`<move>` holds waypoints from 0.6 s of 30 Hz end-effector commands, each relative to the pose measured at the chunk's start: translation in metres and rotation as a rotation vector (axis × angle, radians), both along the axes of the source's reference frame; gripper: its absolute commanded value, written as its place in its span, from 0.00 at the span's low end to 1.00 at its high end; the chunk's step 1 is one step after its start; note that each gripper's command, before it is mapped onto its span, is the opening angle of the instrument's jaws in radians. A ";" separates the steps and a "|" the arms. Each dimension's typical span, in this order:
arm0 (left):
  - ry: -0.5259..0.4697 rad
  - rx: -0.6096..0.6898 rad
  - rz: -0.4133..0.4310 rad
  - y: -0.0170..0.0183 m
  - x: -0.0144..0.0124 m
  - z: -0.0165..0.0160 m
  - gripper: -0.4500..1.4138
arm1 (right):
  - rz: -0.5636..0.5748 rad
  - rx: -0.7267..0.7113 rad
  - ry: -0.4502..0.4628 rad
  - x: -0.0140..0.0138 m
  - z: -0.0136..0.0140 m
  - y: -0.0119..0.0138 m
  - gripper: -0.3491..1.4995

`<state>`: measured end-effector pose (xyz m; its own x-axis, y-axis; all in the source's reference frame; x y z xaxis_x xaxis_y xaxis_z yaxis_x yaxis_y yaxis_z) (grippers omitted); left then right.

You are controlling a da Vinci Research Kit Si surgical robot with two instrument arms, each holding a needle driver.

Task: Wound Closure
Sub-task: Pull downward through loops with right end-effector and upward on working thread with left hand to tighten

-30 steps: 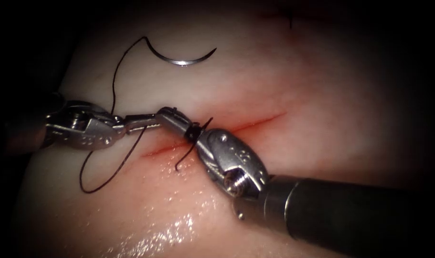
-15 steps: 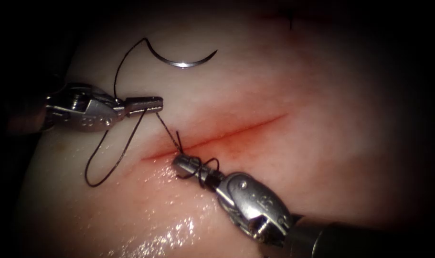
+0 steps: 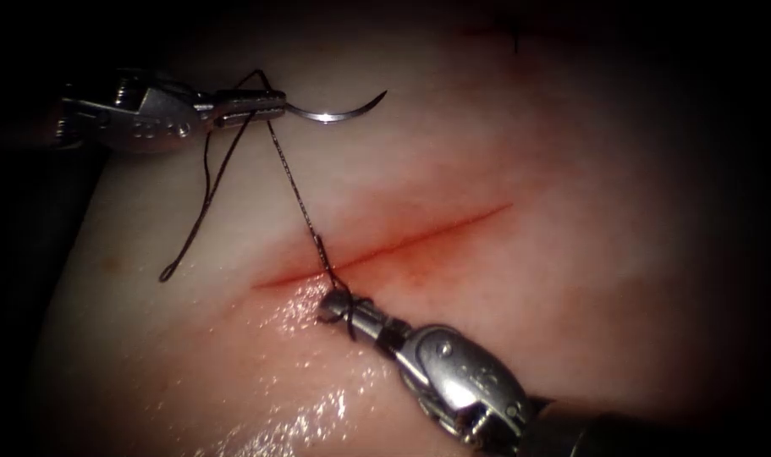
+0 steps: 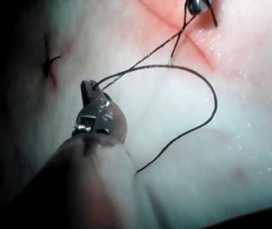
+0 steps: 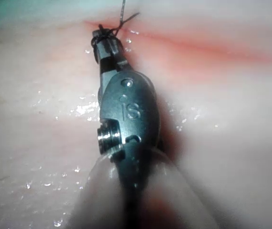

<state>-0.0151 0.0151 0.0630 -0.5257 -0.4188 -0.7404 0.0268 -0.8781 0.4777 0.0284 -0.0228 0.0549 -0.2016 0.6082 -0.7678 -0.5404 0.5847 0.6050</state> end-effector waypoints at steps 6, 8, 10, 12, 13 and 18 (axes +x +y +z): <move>0.017 0.000 -0.041 0.0043 0.0006 0.0012 0.00 | -0.007 -0.018 -0.015 0.0010 -0.0002 0.0002 0.00; 0.027 -0.003 -0.053 0.0051 0.0009 0.0014 0.00 | -0.014 -0.034 -0.023 0.0009 -0.0002 0.0000 0.00; 0.038 -0.002 -0.075 0.0063 0.0017 0.0019 0.00 | -0.021 -0.035 -0.022 0.0005 -0.0004 -0.0005 0.00; 0.043 -0.002 -0.087 0.0071 0.0023 0.0022 0.00 | -0.023 -0.031 -0.026 0.0003 -0.0007 -0.0008 0.00; 0.042 -0.003 -0.094 0.0074 0.0026 0.0023 0.00 | -0.023 -0.031 -0.027 0.0002 -0.0009 -0.0010 0.00; 0.047 -0.012 -0.104 0.0073 0.0032 0.0028 0.00 | -0.022 -0.028 -0.030 0.0003 -0.0013 -0.0012 0.00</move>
<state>-0.0114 0.0216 0.0654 -0.6028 -0.3655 -0.7093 -0.0414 -0.8734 0.4852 0.0278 -0.0239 0.0532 -0.1636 0.5898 -0.7908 -0.5475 0.6125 0.5701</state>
